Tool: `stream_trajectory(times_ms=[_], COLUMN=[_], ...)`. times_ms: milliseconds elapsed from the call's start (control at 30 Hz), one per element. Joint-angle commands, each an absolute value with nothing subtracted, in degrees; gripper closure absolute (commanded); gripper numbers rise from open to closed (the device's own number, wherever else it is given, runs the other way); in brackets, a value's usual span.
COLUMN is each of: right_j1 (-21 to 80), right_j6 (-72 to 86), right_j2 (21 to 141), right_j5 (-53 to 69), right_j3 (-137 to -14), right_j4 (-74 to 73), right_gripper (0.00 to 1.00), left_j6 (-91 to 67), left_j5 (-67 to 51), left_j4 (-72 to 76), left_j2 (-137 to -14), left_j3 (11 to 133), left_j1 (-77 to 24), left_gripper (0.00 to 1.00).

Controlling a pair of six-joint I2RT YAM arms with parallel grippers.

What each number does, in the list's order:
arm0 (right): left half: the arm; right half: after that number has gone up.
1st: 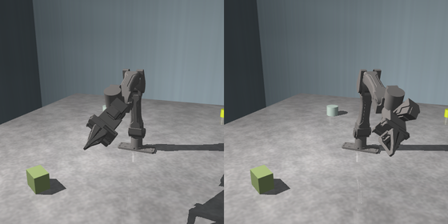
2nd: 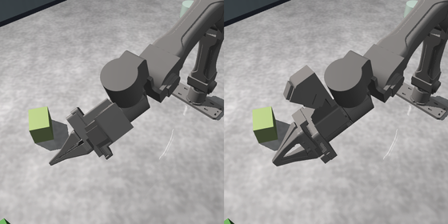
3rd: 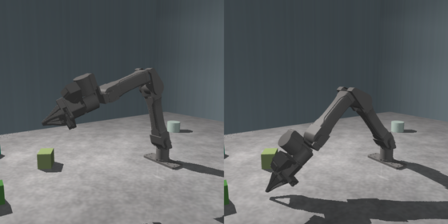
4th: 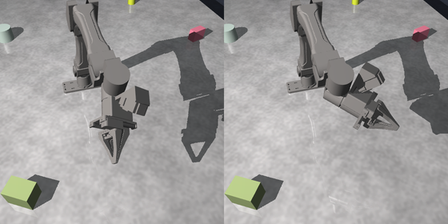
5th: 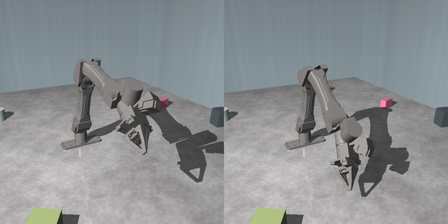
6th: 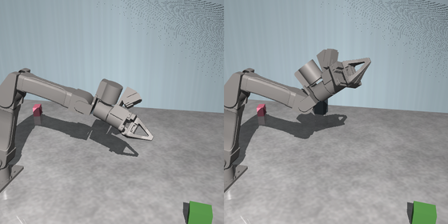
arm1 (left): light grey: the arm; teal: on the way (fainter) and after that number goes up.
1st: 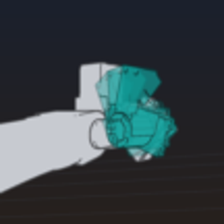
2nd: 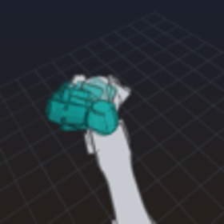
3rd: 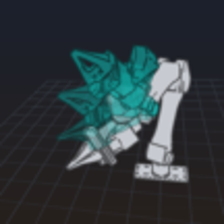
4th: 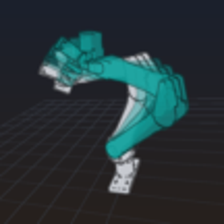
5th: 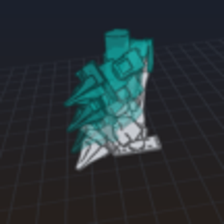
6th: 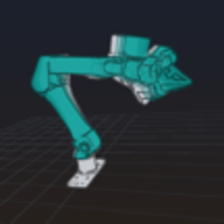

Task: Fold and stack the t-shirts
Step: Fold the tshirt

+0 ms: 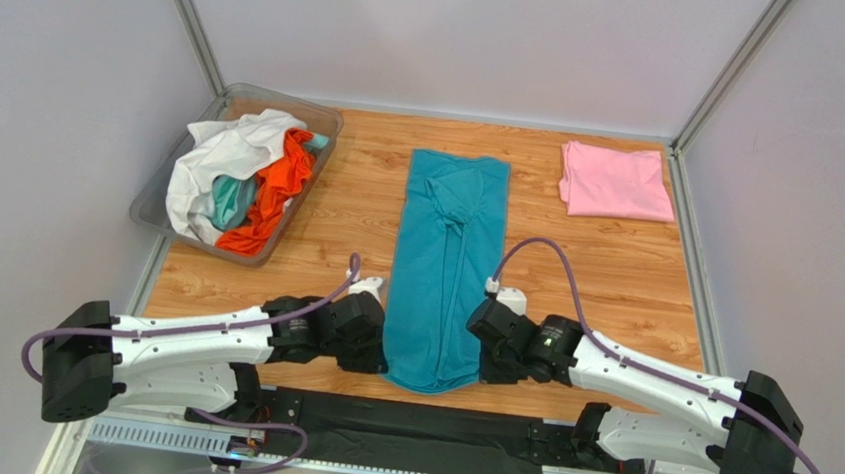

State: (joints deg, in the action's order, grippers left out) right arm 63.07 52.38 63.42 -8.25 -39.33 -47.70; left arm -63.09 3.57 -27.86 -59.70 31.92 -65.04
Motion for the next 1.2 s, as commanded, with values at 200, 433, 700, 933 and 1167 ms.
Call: stream_trajectory(times_ms=[200,433,700,933,1167], right_j1=[49.94,41.49,34.02,29.53,28.74], right_j6=[36.05,28.31,24.61,21.89,19.07], right_j2=[68.37,75.31,83.31,88.15,93.6], right_j5=[-12.75,-11.42,-11.87,-6.68,-3.34], right_j3=[-55.08,-62.74,-69.34,-71.45,-73.82], right_j4=[-47.55,-43.6,-40.61,-37.36,-33.84], right_gripper=[1.0,1.0,1.0,1.0,1.0], left_j6=[-46.61,-38.15,-32.35,-30.59,-29.71], left_j5=[3.08,0.45,-5.88,-9.14,-10.72], left_j4=[-31.2,-32.35,-31.9,-31.47,-31.11], left_j2=[-67.23,-77.51,-90.43,-97.11,-101.94], left_j3=[48.85,60.63,72.85,77.96,79.98], left_j1=[-53.97,-43.52,-36.22,-32.18,-29.8], left_gripper=[1.0,1.0,1.0,1.0,1.0])
